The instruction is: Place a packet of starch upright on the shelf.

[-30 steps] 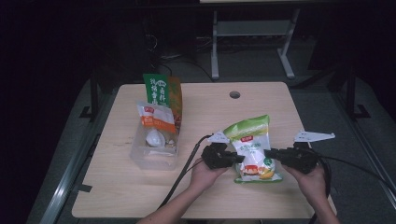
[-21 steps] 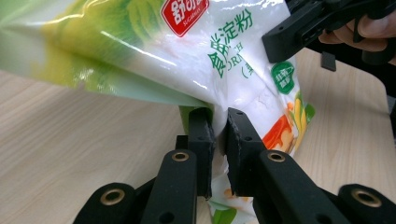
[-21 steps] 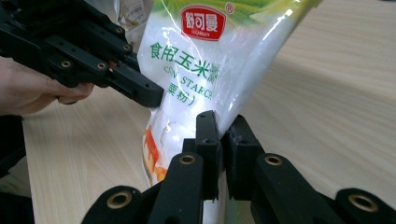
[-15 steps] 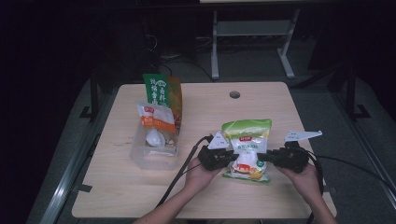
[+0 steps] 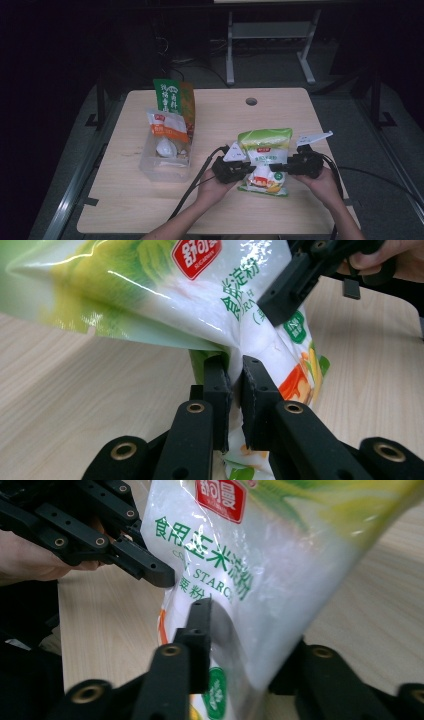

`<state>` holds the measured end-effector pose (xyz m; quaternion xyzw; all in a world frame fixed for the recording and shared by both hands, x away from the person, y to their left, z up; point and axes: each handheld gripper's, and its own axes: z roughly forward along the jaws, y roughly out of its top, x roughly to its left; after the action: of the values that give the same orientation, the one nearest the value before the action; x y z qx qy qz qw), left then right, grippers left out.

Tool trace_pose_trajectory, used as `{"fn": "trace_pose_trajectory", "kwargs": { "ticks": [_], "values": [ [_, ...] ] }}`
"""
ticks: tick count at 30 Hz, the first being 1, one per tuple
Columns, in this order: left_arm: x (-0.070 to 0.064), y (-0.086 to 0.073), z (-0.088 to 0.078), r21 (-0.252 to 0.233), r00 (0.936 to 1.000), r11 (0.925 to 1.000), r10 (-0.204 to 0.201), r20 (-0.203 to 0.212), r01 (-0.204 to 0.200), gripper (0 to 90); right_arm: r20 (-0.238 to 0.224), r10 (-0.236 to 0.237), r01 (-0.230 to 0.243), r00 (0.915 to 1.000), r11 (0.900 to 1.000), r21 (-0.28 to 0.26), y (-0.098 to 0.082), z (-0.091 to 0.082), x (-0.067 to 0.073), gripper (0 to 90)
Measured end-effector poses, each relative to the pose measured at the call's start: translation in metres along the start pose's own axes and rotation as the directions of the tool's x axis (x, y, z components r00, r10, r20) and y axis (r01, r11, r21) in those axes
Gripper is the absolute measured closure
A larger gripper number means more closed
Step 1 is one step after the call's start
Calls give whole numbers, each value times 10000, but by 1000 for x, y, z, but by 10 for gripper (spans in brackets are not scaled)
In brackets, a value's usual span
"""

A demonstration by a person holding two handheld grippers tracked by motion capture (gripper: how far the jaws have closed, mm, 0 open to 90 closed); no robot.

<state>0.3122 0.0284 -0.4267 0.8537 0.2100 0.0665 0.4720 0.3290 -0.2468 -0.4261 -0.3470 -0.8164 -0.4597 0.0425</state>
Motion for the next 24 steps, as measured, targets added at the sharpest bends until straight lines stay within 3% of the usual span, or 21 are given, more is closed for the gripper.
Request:
{"fn": "trace_pose_trajectory", "kwargs": {
  "ticks": [7,15,24],
  "values": [
    [0,-1,-9,-32,9999,9999,-104,74,104,781,251,-226,226,9994,9997,13,2,-3,11,843],
    [1,-7,-30,-57,9990,9990,-444,9,444,613,548,-375,390,9978,9988,-279,3,-5,23,858],
    [0,-20,-50,144,9997,9996,-243,-100,245,524,836,-721,762,9939,9960,-461,13,-4,35,866]
  ]
}}
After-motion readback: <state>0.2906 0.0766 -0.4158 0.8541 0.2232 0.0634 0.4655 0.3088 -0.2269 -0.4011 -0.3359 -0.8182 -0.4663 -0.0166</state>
